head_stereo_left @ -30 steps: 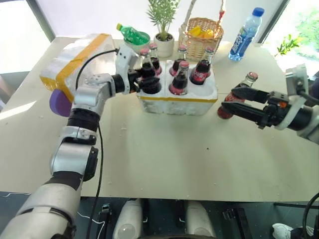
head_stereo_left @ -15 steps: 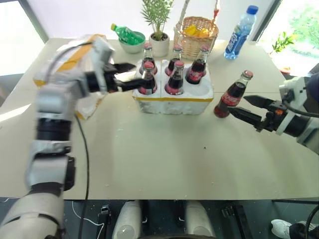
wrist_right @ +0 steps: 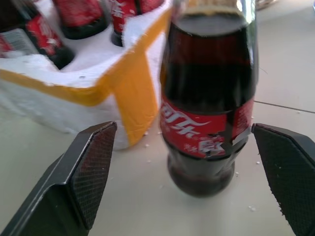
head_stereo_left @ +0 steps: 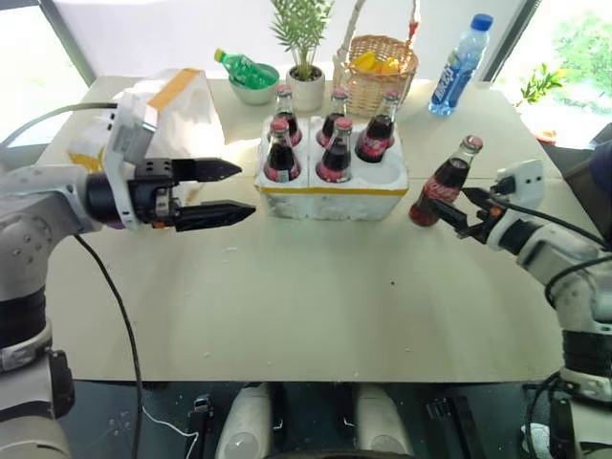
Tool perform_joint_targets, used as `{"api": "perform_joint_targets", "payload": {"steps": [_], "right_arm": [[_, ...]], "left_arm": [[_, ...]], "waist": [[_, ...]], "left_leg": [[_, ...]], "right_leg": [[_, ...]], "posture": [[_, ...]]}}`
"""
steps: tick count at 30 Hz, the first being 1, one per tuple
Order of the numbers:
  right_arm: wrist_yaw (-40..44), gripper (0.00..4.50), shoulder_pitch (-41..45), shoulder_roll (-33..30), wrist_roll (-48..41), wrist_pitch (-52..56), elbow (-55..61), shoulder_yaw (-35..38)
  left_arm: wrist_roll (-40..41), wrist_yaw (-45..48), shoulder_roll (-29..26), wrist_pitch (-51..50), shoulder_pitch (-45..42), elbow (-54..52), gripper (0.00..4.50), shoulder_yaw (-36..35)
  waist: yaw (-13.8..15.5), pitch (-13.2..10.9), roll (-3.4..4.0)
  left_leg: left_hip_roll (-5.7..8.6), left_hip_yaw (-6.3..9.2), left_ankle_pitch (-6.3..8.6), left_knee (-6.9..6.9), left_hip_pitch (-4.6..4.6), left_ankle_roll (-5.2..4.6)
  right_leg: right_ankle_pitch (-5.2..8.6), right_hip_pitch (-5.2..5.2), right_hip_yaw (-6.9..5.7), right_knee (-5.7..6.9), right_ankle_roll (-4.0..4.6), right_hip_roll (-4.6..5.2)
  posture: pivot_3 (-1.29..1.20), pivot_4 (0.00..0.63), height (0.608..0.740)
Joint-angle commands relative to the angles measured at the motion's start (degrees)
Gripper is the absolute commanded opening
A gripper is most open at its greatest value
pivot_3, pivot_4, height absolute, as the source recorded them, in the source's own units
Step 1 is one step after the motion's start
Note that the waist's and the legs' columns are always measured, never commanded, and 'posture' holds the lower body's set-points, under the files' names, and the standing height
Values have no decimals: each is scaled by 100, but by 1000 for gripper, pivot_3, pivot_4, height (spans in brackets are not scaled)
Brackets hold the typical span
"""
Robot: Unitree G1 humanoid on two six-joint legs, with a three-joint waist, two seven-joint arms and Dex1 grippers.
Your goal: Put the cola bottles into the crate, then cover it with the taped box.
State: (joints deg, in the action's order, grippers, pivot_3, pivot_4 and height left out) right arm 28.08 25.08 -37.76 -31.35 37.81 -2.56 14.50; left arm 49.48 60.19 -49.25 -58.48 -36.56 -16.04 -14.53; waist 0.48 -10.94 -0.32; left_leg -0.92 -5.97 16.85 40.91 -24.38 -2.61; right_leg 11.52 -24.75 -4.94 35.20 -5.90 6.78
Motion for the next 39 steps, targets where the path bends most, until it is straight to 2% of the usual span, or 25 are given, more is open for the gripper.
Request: {"api": "perform_joint_targets", "payload": {"steps": [1, 3, 6, 8, 14, 18, 21, 35, 37, 39], "right_arm": [[99, 4500, 361, 148, 239, -410, -360, -67], [129, 4500, 530, 252, 429, -661, -706, -161], [175, 3633, 705, 334, 596, -934, -1056, -194], [264, 2781, 742, 277, 635, -980, -959, -202], [399, 2812, 1478, -14, 113, -363, 226, 52], [466, 2812, 2278, 96, -152, 56, 334, -87], [547, 2812, 2564, 264, -174, 248, 302, -346], [479, 2812, 2229, 699, 677, 522, -253, -1448], [455, 3847, 2248, 750, 783, 502, -397, -1468], [510, 4473, 2259, 758, 837, 475, -424, -1468]], "left_arm": [[215, -152, -74, 35, 19, -171, 4490, -243], [214, -212, -88, 93, 75, -167, 4490, -224], [253, -235, -113, 138, 144, -203, 4500, -209], [287, -260, -119, 137, 154, -207, 4500, -222], [349, -328, -155, 194, 262, -232, 4500, -272], [352, -394, -122, 259, 306, -255, 4500, -267], [359, -457, -95, 306, 297, -252, 4500, -247], [508, -646, -345, 270, 602, -426, 4500, -566], [542, -677, -392, 252, 669, -452, 4500, -635], [573, -709, -451, 240, 751, -490, 4500, -718]], "waist": [[-19, 0, 1], [-26, -1, 1], [-24, -1, 1], [-23, -1, 2], [-63, -23, 37], [-150, -30, 47], [-138, -27, 43], [-137, -24, 33], [-141, -25, 33], [-126, -25, 32]], "left_leg": [[-1, 0, 0, -2, 0, 0], [-1, 0, -1, -4, 0, 1], [-1, -2, -2, -4, 0, 3], [0, -2, -2, -4, 0, 3], [-1, -4, -3, -5, -5, 5], [-1, -9, -7, -16, -9, 12], [-2, -7, -12, -39, -5, 20], [5, -13, -21, -79, -6, 35], [5, -14, -22, -81, -6, 35], [5, -14, -22, -81, -7, 35]], "right_leg": [[0, -1, 0, -2, 0, -2], [0, -1, 0, -2, 0, -3], [0, -1, 0, -2, -1, -2], [0, 0, 0, -2, -1, -1], [0, -10, 1, 0, -1, 0], [-1, -24, 7, 3, -1, -1], [1, -27, 6, 1, 3, -6], [1, -37, 5, -3, 3, -2], [1, -39, 5, -3, 3, -2], [1, -39, 5, -3, 3, -2]], "posture": [[0, 150, 740], [0, 150, 740], [0, 150, 740], [0, 150, 740], [0, 150, 740], [0, 150, 740], [0, 150, 740], [0, 150, 740], [0, 150, 740], [0, 150, 740]]}}
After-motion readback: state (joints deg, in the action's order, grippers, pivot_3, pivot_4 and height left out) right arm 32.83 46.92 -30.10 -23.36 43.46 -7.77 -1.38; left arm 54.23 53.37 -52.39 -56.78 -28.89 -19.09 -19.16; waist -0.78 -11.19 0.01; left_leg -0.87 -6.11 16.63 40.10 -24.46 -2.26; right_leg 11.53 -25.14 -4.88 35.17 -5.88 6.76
